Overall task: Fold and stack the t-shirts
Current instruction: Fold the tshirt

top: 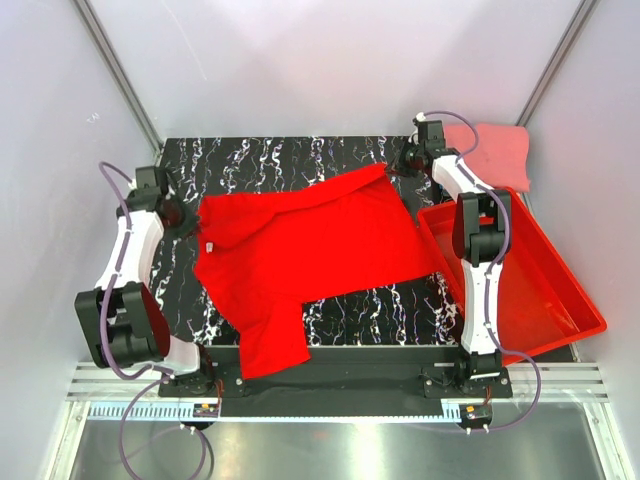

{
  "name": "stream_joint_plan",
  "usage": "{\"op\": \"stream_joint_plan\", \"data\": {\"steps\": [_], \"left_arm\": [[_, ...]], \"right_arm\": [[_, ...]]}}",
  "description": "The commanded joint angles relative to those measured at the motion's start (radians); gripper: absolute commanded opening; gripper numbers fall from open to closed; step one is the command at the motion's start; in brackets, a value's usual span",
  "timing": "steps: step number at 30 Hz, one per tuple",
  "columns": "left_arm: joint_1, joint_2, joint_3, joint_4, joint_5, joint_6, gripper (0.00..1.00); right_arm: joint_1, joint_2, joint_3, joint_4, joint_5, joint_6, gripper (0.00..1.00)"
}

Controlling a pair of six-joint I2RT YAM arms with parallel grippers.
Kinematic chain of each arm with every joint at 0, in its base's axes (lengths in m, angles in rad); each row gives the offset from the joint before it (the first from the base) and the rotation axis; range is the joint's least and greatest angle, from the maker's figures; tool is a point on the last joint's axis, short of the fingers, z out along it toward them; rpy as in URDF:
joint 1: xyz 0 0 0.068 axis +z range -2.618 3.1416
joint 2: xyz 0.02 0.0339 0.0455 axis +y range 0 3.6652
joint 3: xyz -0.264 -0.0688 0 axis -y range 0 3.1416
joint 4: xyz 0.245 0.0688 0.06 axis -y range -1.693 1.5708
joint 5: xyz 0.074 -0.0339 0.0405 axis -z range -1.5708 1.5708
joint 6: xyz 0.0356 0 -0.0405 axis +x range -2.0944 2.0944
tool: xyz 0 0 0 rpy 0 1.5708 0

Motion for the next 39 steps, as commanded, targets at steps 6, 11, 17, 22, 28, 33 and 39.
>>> {"op": "stream_joint_plan", "data": {"steps": [6, 11, 17, 22, 28, 33, 39], "left_arm": [[-0.001, -0.033, -0.233, 0.169, 0.164, -0.099, 0.00], [0.000, -0.030, -0.241, 0.165, 0.161, -0.122, 0.00], [0.000, -0.111, -0.109, 0.065, 0.044, -0.139, 0.00], [0.000, -0.150, -0.063, 0.041, 0.045, -0.162, 0.00], [0.000, -0.197, -0.066, 0.016, 0.042, -0.173, 0.00], [0.002, -0.240, -0.071, -0.013, 0.033, -0.156, 0.00], [-0.002, -0.302, -0.154, 0.001, 0.070, -0.164, 0.00]], "right_arm": [[-0.003, -0.073, -0.041, 0.069, -0.017, -0.006, 0.00], [-0.003, -0.066, 0.016, 0.025, -0.010, 0.002, 0.00], [-0.003, -0.101, 0.099, -0.038, 0.014, 0.010, 0.00], [-0.003, -0.113, 0.090, -0.061, 0.004, 0.016, 0.00], [-0.003, -0.168, -0.015, -0.029, 0.027, 0.002, 0.00], [-0.003, -0.173, -0.038, -0.029, 0.032, -0.006, 0.00], [-0.003, -0.184, -0.081, -0.017, 0.038, 0.002, 0.00]]}}
